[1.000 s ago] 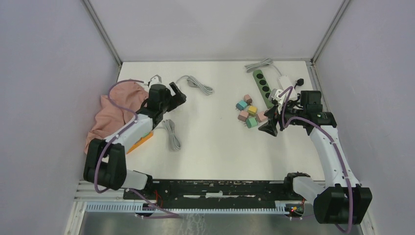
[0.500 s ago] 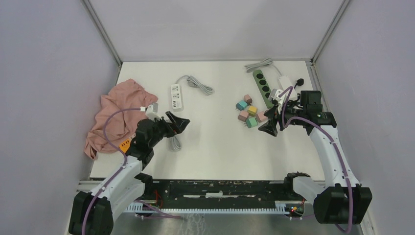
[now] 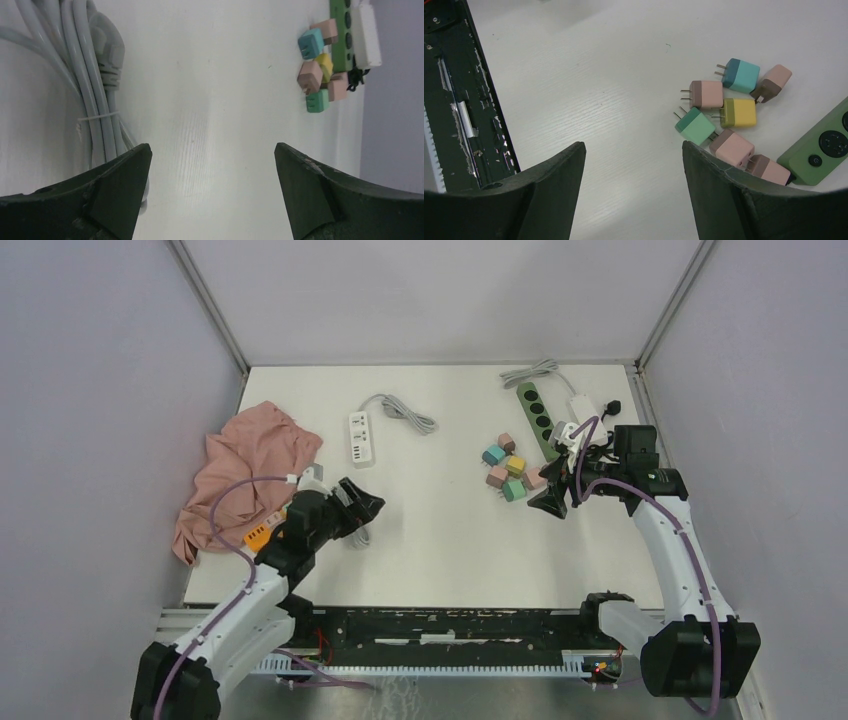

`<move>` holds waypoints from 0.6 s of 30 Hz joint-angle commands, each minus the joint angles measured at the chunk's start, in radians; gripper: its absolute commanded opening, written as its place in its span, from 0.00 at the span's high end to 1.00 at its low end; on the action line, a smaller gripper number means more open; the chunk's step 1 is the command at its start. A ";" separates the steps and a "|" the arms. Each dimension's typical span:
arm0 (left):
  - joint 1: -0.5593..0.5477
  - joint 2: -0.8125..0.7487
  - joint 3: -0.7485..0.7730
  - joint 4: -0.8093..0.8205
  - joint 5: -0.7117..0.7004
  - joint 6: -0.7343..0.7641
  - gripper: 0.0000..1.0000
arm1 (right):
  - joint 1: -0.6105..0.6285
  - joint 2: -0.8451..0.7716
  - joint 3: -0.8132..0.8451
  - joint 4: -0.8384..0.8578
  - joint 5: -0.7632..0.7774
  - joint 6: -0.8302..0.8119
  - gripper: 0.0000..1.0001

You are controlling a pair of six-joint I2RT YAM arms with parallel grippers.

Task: Pull the plug off the socket
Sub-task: Place the socket at the center of the board, then move the socket to the center of the board.

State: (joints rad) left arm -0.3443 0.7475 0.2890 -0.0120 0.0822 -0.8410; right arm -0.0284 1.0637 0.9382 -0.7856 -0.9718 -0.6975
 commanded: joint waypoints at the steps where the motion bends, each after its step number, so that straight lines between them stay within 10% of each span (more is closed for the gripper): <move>1: -0.169 0.059 0.113 -0.153 -0.269 -0.067 0.01 | -0.004 -0.006 0.009 0.015 -0.036 -0.013 0.23; 8: -0.450 0.253 0.289 -0.423 -0.723 -0.224 0.01 | -0.003 -0.001 0.007 0.016 -0.035 -0.013 0.23; 18: -0.469 0.482 0.370 -0.552 -0.814 -0.286 0.01 | -0.002 -0.003 0.008 0.016 -0.034 -0.013 0.23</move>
State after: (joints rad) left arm -0.8089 1.1870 0.6224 -0.4934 -0.6102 -1.0603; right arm -0.0284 1.0637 0.9382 -0.7853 -0.9718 -0.6979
